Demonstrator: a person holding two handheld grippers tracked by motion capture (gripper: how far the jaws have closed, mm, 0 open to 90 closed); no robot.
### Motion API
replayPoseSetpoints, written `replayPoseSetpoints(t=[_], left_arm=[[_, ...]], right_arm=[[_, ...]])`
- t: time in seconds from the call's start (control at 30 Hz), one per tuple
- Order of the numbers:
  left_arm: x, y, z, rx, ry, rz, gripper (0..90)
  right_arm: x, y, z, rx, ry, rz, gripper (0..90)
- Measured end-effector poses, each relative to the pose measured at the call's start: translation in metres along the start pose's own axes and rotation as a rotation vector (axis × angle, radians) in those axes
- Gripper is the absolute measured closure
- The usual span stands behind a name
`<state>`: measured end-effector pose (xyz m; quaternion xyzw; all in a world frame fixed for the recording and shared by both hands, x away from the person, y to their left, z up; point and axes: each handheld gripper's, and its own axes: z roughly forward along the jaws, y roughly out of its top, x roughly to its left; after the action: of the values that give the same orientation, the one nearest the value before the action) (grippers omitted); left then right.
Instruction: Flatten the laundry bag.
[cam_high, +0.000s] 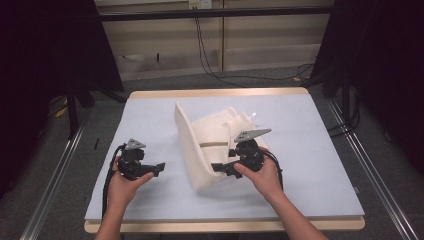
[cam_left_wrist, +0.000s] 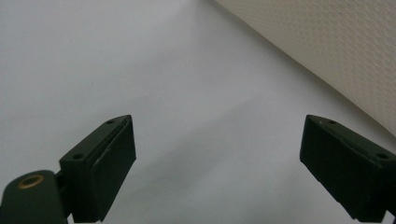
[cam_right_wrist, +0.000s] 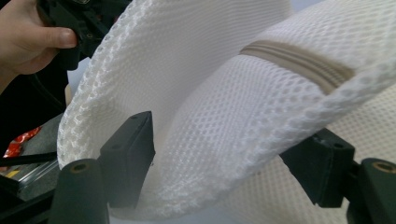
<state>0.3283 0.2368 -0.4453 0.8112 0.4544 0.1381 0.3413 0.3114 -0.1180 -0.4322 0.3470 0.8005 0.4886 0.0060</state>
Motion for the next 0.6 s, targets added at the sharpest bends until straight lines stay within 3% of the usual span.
replayPoseSetpoints(t=[0.13,0.5,0.6], left_arm=[[0.001,-0.002,-0.002,0.003,0.001,0.000,10.5],[0.001,-0.007,-0.005,0.002,0.018,-0.018,10.5],[0.000,-0.007,-0.004,0.019,0.018,-0.003,10.5]], right_arm=[[0.001,0.001,0.001,0.004,0.003,-0.008,22.6],[-0.014,-0.004,-0.032,-0.007,-0.018,0.006,18.2],[-0.020,-0.011,-0.038,-0.007,-0.031,0.015,18.2]])
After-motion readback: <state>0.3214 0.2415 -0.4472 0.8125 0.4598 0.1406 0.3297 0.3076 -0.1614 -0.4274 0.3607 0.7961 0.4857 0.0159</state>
